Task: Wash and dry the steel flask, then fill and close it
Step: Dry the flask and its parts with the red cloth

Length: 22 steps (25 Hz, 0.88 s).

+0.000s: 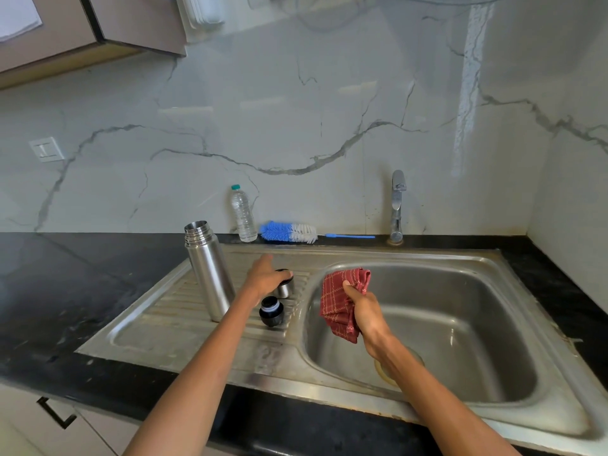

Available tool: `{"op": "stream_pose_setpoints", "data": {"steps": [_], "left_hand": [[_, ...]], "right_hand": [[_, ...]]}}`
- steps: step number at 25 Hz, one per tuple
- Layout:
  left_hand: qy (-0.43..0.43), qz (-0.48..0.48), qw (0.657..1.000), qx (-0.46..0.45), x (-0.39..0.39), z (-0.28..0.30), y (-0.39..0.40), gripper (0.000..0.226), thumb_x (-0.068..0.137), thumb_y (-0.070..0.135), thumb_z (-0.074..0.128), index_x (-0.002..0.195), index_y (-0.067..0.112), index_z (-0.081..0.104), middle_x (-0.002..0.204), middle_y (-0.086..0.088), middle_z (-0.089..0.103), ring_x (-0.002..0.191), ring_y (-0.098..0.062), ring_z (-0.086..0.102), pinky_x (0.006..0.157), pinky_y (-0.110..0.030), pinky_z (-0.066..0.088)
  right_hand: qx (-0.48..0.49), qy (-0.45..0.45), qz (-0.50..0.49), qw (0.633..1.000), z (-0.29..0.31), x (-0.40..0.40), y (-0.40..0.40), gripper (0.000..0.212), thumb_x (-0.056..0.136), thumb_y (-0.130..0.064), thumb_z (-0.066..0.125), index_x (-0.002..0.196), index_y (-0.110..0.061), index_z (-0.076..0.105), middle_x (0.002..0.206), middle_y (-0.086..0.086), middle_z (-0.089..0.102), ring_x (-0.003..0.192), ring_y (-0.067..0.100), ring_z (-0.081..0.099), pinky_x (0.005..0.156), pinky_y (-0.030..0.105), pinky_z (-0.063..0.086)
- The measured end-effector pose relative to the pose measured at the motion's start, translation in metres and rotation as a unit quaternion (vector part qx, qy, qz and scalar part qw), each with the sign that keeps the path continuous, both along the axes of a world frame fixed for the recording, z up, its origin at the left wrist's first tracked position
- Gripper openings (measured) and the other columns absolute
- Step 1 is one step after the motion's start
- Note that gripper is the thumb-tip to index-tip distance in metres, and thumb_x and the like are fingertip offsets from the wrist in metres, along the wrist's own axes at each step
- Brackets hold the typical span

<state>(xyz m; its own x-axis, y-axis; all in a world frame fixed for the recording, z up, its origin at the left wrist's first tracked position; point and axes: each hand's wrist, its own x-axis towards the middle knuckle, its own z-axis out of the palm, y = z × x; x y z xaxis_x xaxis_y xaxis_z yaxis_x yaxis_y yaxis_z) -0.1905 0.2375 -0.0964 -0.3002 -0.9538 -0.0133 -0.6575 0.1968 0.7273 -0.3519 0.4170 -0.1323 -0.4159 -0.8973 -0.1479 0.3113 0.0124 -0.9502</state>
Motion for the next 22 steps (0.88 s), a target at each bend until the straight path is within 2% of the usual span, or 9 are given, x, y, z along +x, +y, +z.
{"op": "stream_pose_setpoints", "data": {"steps": [3, 5, 7, 9, 11, 12, 14, 17, 22], "left_hand": [[0.143, 0.010, 0.983, -0.116, -0.001, 0.011, 0.016, 0.046, 0.097, 0.023, 0.067, 0.141, 0.014, 0.054, 0.140, -0.003, 0.057, 0.128, -0.020, 0.055, 0.111, -0.037, 0.043], [0.211, 0.028, 0.961, -0.176, 0.002, 0.018, 0.030, 0.023, 0.100, 0.017, 0.063, 0.122, 0.019, 0.067, 0.123, 0.005, 0.067, 0.110, -0.009, 0.062, 0.102, -0.030, 0.048], [0.252, 0.031, 0.944, -0.211, 0.006, 0.021, 0.042, 0.011, 0.100, 0.019, 0.063, 0.104, 0.024, 0.072, 0.107, 0.012, 0.072, 0.096, 0.003, 0.063, 0.091, -0.024, 0.051], [0.277, 0.030, 0.936, -0.216, 0.011, 0.020, 0.050, 0.016, 0.100, 0.028, 0.064, 0.089, 0.023, 0.074, 0.093, 0.013, 0.074, 0.086, 0.006, 0.065, 0.079, -0.018, 0.049], [0.292, 0.038, 0.931, -0.218, 0.017, 0.016, 0.057, 0.037, 0.102, 0.038, 0.059, 0.076, 0.016, 0.074, 0.079, 0.007, 0.075, 0.078, 0.002, 0.067, 0.073, -0.012, 0.048], [0.305, 0.040, 0.926, -0.221, 0.022, 0.014, 0.060, 0.042, 0.103, 0.040, 0.055, 0.076, 0.014, 0.075, 0.077, 0.004, 0.074, 0.074, -0.002, 0.067, 0.071, -0.011, 0.048], [0.319, 0.029, 0.919, -0.230, 0.030, 0.010, 0.068, 0.043, 0.104, 0.044, 0.049, 0.091, 0.015, 0.077, 0.083, 0.004, 0.075, 0.072, -0.008, 0.066, 0.067, -0.014, 0.049], [0.332, 0.021, 0.914, -0.232, 0.041, 0.000, 0.078, 0.039, 0.100, 0.048, 0.047, 0.111, 0.020, 0.072, 0.090, 0.008, 0.074, 0.073, -0.006, 0.064, 0.066, -0.015, 0.049], [0.344, 0.034, 0.901, -0.263, 0.060, -0.019, 0.085, 0.036, 0.099, 0.051, 0.051, 0.111, 0.023, 0.070, 0.091, 0.011, 0.073, 0.085, -0.006, 0.070, 0.079, -0.031, 0.058]], "right_hand": [[-0.007, -0.002, -0.010, 1.000, 0.001, -0.002, 0.000, 0.027, 0.108, -0.031, 0.046, 0.107, -0.013, 0.067, 0.085, 0.008, 0.079, 0.076, 0.023, 0.077, 0.078, 0.038, 0.059], [-0.007, -0.002, -0.021, 1.000, 0.000, -0.003, 0.000, 0.026, 0.107, -0.032, 0.048, 0.112, -0.013, 0.066, 0.088, 0.008, 0.080, 0.079, 0.024, 0.078, 0.080, 0.041, 0.060], [-0.006, -0.001, -0.033, 0.999, -0.001, -0.005, -0.001, 0.031, 0.106, -0.034, 0.050, 0.123, -0.012, 0.064, 0.097, 0.011, 0.079, 0.086, 0.028, 0.077, 0.084, 0.045, 0.061], [-0.009, -0.005, -0.039, 0.999, -0.002, -0.007, 0.000, 0.033, 0.106, -0.035, 0.051, 0.126, -0.012, 0.062, 0.101, 0.012, 0.078, 0.088, 0.030, 0.077, 0.081, 0.044, 0.061], [-0.009, -0.005, -0.041, 0.999, -0.004, -0.009, 0.002, 0.035, 0.105, -0.036, 0.051, 0.127, -0.011, 0.062, 0.102, 0.013, 0.078, 0.089, 0.031, 0.077, 0.080, 0.043, 0.061], [-0.006, -0.004, -0.042, 0.999, -0.004, -0.009, 0.003, 0.035, 0.105, -0.036, 0.052, 0.127, -0.011, 0.062, 0.101, 0.013, 0.078, 0.089, 0.031, 0.077, 0.082, 0.043, 0.061], [-0.005, -0.003, -0.047, 0.999, -0.003, -0.007, 0.006, 0.031, 0.105, -0.033, 0.052, 0.122, -0.010, 0.064, 0.097, 0.012, 0.079, 0.088, 0.032, 0.076, 0.083, 0.044, 0.060], [-0.017, -0.004, -0.051, 0.999, 0.003, -0.003, 0.013, 0.024, 0.104, -0.031, 0.053, 0.115, -0.013, 0.065, 0.096, 0.011, 0.079, 0.088, 0.031, 0.076, 0.077, 0.042, 0.059], [-0.025, 0.000, -0.062, 0.998, 0.012, 0.003, 0.015, 0.024, 0.102, -0.028, 0.058, 0.117, -0.010, 0.066, 0.100, 0.014, 0.078, 0.089, 0.032, 0.077, 0.081, 0.044, 0.060]]}}
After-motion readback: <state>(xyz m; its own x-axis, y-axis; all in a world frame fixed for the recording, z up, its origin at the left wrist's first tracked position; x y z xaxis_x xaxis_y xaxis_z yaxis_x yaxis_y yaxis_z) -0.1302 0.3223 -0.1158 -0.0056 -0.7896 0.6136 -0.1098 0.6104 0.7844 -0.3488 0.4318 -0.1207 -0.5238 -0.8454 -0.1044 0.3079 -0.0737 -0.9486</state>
